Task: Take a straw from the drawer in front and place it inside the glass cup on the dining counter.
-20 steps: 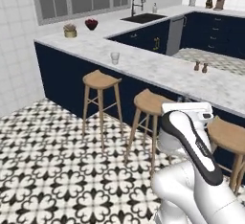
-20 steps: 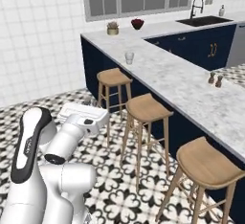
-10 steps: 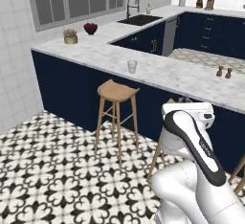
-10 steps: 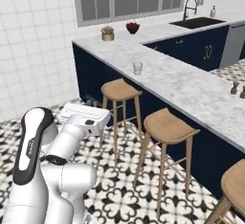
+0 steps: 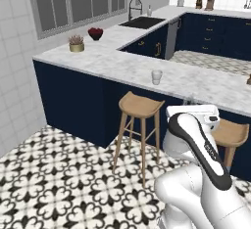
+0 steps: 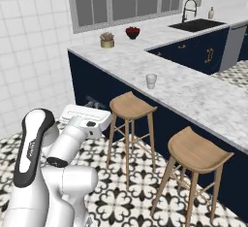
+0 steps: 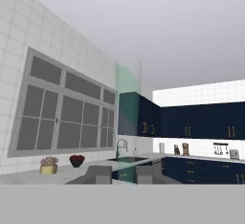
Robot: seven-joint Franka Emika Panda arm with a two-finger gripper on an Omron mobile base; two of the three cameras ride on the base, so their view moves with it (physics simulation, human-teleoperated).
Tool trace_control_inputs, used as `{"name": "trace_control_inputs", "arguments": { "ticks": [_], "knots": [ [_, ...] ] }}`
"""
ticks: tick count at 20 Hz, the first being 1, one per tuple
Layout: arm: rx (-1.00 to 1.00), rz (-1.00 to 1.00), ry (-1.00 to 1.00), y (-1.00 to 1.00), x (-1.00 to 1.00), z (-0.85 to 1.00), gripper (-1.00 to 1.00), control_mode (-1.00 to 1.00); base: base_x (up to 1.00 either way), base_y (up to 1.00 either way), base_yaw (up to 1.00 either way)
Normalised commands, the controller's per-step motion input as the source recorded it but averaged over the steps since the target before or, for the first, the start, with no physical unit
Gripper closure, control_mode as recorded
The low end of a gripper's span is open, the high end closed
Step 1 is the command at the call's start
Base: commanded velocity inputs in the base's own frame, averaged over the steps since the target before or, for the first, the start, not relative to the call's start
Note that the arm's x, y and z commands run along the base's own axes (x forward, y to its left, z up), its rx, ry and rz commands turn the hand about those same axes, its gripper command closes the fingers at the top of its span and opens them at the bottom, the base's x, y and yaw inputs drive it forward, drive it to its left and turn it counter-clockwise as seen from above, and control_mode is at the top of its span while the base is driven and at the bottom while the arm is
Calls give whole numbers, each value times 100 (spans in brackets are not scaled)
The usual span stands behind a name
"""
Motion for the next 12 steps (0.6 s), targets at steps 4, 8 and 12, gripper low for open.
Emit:
{"name": "trace_control_inputs", "arguments": {
  "ticks": [4, 8, 12],
  "knots": [
    [0, 0, 0, 0, 0, 0, 100, 100, 80, 14, -30],
    [0, 0, 0, 0, 0, 0, 100, 100, 82, 15, -34],
    [0, 0, 0, 0, 0, 0, 100, 100, 92, 29, -32]
  ]
}}
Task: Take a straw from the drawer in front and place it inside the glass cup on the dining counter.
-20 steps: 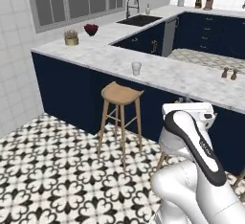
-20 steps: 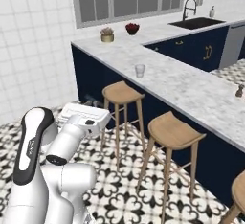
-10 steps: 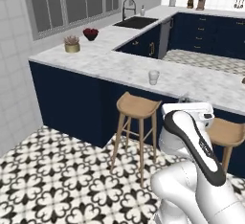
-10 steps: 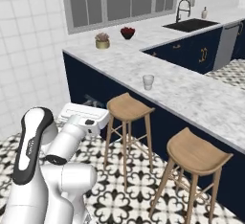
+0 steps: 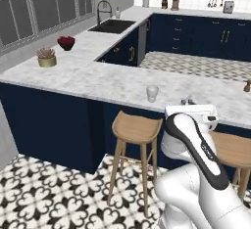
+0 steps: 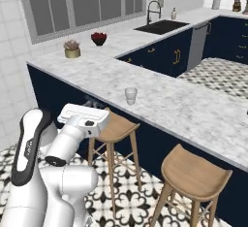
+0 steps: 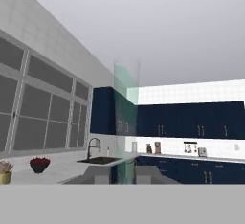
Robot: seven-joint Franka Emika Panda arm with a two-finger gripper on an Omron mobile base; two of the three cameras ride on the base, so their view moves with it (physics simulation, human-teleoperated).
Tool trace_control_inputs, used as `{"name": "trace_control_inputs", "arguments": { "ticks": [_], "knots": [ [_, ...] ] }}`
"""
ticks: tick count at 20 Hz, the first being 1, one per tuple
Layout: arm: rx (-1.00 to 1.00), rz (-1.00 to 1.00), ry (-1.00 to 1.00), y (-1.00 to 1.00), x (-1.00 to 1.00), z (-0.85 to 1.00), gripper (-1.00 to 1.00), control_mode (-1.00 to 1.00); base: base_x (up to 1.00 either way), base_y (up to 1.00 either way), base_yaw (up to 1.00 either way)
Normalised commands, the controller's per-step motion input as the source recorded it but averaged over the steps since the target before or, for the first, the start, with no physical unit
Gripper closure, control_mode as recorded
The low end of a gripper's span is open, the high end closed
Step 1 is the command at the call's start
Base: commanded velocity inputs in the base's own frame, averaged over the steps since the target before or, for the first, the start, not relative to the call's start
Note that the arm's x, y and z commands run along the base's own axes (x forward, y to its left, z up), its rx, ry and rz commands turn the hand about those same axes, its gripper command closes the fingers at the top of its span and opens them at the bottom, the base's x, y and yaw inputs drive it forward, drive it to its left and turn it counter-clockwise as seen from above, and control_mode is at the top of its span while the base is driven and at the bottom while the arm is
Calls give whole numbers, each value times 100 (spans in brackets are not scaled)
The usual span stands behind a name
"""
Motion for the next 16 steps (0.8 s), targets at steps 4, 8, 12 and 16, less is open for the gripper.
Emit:
{"name": "trace_control_inputs", "arguments": {
  "ticks": [4, 8, 12, 16],
  "knots": [
    [0, 0, 0, 0, 0, 0, 100, 100, 88, 37, -31],
    [0, 0, 0, 0, 0, 0, 100, 100, 77, 34, -30],
    [0, 0, 0, 0, 0, 0, 100, 100, 68, 19, -30],
    [14, -28, -38, 0, 59, 0, 100, -100, 0, 0, 0]
  ]
}}
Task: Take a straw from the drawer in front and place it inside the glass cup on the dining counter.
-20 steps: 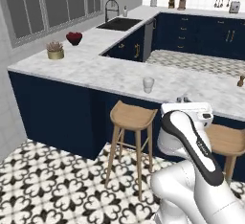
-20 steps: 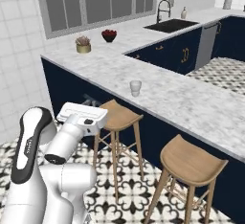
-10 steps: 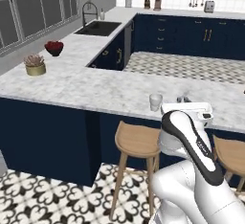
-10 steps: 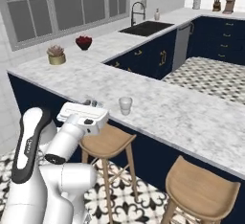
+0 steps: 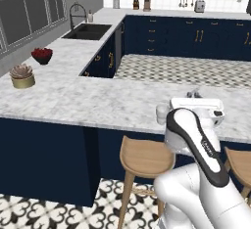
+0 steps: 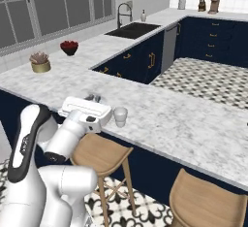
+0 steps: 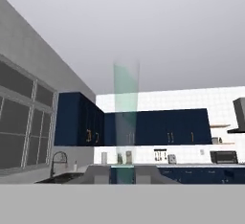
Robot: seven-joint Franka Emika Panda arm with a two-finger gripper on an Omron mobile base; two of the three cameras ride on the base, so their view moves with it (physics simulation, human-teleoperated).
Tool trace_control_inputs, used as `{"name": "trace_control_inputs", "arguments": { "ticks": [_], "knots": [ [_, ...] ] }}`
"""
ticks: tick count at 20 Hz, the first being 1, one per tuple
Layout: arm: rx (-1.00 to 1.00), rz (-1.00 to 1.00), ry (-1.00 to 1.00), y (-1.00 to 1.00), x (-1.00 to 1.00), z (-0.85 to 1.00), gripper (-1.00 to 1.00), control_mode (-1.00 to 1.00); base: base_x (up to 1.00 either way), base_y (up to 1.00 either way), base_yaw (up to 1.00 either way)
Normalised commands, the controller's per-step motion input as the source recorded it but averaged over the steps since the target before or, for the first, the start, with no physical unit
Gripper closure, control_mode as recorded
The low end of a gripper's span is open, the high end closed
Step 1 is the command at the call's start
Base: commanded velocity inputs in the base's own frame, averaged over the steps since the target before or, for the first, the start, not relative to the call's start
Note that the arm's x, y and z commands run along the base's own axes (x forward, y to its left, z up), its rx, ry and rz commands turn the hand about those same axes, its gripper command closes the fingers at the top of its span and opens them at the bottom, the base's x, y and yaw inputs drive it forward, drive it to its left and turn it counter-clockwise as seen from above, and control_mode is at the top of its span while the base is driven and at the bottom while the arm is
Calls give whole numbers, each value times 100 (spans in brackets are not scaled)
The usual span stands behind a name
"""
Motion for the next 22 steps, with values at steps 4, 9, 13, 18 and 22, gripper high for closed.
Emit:
{"name": "trace_control_inputs", "arguments": {
  "ticks": [4, 9, 13, 18, 22],
  "knots": [
    [5, -28, -12, -10, 43, 3, 100, -100, 0, 0, 0],
    [-6, -21, 17, -16, 47, 3, 100, -100, 0, 0, 0],
    [-5, -18, 27, 0, 55, 40, 100, -100, 0, 0, 0],
    [-1, -18, 4, 16, 18, 42, 100, -100, 0, 0, 0],
    [14, -10, -3, 3, 4, 2, 100, -100, 0, 0, 0]
  ]
}}
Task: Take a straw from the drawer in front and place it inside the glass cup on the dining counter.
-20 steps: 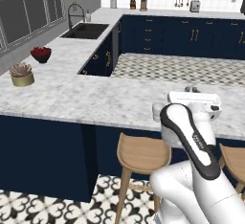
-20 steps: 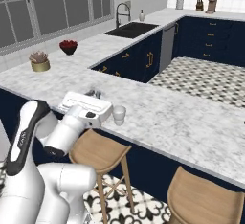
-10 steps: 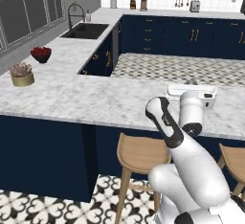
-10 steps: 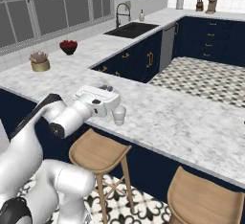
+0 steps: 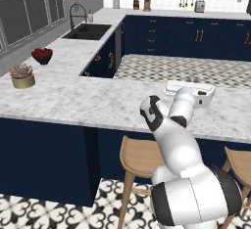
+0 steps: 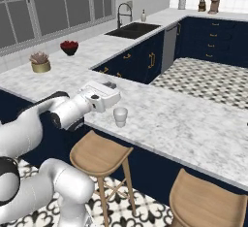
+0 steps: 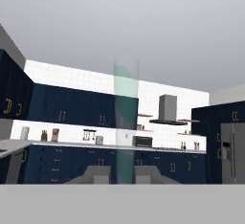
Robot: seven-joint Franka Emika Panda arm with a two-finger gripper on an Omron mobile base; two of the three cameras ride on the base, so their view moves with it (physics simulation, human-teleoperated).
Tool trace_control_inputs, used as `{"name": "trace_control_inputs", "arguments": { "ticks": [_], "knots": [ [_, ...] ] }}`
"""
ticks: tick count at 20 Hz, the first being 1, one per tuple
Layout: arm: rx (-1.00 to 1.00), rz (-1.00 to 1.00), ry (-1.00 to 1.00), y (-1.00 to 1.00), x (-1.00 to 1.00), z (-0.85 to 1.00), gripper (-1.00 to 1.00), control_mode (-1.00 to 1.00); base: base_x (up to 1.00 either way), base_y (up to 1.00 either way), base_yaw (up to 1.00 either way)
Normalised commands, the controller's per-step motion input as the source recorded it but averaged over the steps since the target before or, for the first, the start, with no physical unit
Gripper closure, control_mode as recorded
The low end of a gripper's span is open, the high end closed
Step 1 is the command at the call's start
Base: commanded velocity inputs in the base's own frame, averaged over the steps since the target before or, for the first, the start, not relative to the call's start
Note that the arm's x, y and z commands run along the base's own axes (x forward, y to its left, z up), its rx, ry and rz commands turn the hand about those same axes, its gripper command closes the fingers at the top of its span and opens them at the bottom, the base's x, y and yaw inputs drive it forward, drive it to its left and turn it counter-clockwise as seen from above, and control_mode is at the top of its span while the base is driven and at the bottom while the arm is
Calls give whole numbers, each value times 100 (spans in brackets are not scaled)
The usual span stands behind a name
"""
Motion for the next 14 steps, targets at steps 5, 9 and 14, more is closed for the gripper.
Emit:
{"name": "trace_control_inputs", "arguments": {
  "ticks": [5, 9, 14],
  "knots": [
    [0, -4, 35, 12, 35, 16, 100, -100, 0, 0, 0],
    [-10, -4, 56, 25, 30, 20, 100, -100, 0, 0, 0],
    [-12, -9, 37, 47, 30, 2, 100, -100, 0, 0, 0]
  ]
}}
